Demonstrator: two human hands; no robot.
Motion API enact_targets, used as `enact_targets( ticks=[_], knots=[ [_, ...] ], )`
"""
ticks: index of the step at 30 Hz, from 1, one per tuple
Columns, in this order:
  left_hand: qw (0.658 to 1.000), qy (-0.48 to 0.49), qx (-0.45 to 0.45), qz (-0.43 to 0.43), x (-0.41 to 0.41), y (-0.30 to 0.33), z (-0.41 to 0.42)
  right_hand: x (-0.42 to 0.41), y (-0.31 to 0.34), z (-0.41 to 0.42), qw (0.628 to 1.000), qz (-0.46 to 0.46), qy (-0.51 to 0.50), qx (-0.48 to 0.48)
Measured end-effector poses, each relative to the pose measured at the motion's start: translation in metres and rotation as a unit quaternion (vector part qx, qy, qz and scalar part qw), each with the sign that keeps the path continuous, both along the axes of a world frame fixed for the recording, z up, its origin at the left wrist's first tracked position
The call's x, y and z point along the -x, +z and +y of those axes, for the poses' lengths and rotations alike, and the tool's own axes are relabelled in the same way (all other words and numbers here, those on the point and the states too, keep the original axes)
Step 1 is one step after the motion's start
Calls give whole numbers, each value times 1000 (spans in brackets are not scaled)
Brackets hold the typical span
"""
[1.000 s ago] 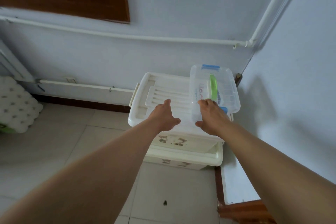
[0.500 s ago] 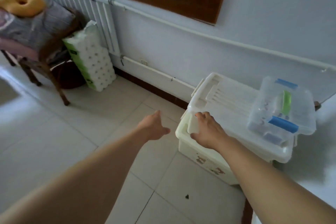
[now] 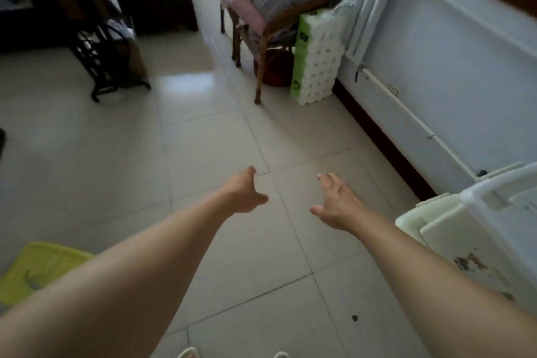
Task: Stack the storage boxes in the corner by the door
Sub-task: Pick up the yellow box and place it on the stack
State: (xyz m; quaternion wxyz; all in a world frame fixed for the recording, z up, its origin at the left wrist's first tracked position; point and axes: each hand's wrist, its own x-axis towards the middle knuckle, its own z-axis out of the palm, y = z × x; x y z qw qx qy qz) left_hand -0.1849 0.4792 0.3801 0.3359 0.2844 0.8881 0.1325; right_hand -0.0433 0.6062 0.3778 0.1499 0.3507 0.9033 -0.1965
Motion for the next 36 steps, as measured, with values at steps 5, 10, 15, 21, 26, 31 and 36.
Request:
enact_targets(
  ticks=[5, 10, 15, 21, 26, 31, 36],
  knots=[
    [996, 91, -1, -6, 58, -11, -100, 75, -11, -74, 997, -17, 74, 3],
    [984, 176, 7, -9, 137, -28, -238, 177, -22, -197, 988, -18, 155, 4],
    [964, 265, 15, -20, 197, -45, -369, 258, -40, -313, 973, -23, 230, 17],
    [927, 371, 45, -42, 239, -75, -492, 337, -66, -414, 951, -38, 304, 40],
    [897, 434, 52, -64, 276, -101, -556, 405, -94, -475, 930, -47, 363, 46],
    [863, 496, 60, -81, 317, -139, -596, 473, -138, -519, 908, -57, 409, 63],
    [833, 539, 78, -100, 353, -205, -625, 531, -207, -555, 891, -79, 440, 81]
  ],
)
